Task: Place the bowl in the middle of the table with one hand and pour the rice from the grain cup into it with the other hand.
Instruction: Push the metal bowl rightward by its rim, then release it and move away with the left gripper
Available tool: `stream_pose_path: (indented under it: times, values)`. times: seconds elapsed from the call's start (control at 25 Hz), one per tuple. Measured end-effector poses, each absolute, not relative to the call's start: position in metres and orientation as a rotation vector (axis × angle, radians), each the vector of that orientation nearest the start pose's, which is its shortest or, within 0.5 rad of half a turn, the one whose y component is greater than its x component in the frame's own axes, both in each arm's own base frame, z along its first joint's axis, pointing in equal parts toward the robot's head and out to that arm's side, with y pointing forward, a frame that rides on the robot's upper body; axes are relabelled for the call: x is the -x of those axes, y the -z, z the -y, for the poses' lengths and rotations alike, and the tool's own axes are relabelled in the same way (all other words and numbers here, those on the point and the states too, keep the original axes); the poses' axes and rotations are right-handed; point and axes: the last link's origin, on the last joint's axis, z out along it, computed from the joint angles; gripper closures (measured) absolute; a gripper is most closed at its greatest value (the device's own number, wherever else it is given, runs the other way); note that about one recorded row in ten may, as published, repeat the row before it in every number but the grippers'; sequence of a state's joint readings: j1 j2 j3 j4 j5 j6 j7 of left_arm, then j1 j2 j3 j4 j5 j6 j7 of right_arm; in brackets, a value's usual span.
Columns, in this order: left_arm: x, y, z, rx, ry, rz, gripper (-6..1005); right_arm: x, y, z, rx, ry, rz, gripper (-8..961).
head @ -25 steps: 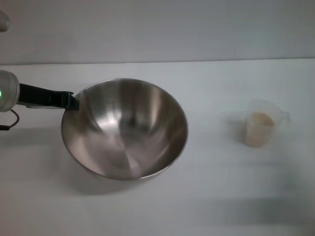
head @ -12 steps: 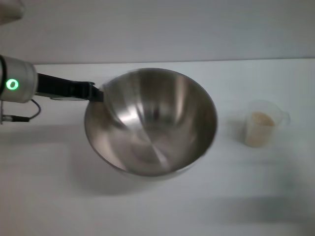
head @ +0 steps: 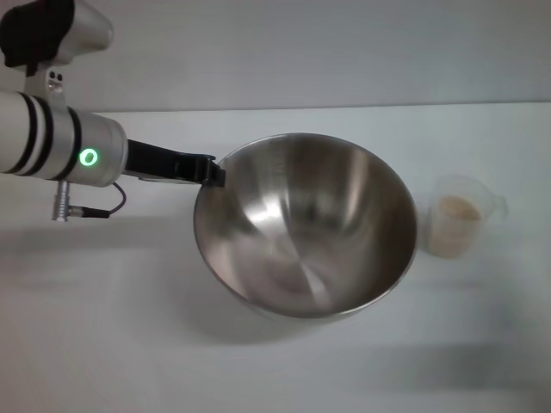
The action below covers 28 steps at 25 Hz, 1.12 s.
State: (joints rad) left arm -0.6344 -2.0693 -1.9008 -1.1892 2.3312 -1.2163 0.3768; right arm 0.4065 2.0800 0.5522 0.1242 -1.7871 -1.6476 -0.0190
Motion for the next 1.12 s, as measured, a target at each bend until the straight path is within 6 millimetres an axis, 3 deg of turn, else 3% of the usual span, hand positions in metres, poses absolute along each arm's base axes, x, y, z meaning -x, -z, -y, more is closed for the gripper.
stream_pose_path:
  times: [0.32,1.12]
  values:
    - [0.166,0.011,-0.411,2.339,0.172,1.311,953,-0.314,-0.044,-0.297,1.246,-0.813,-0.178,297]
    - [0.162,0.026,-0.411,2.349,0.179,1.297,951,-0.315,-0.044,-0.296,1.246,-0.809,-0.180,298]
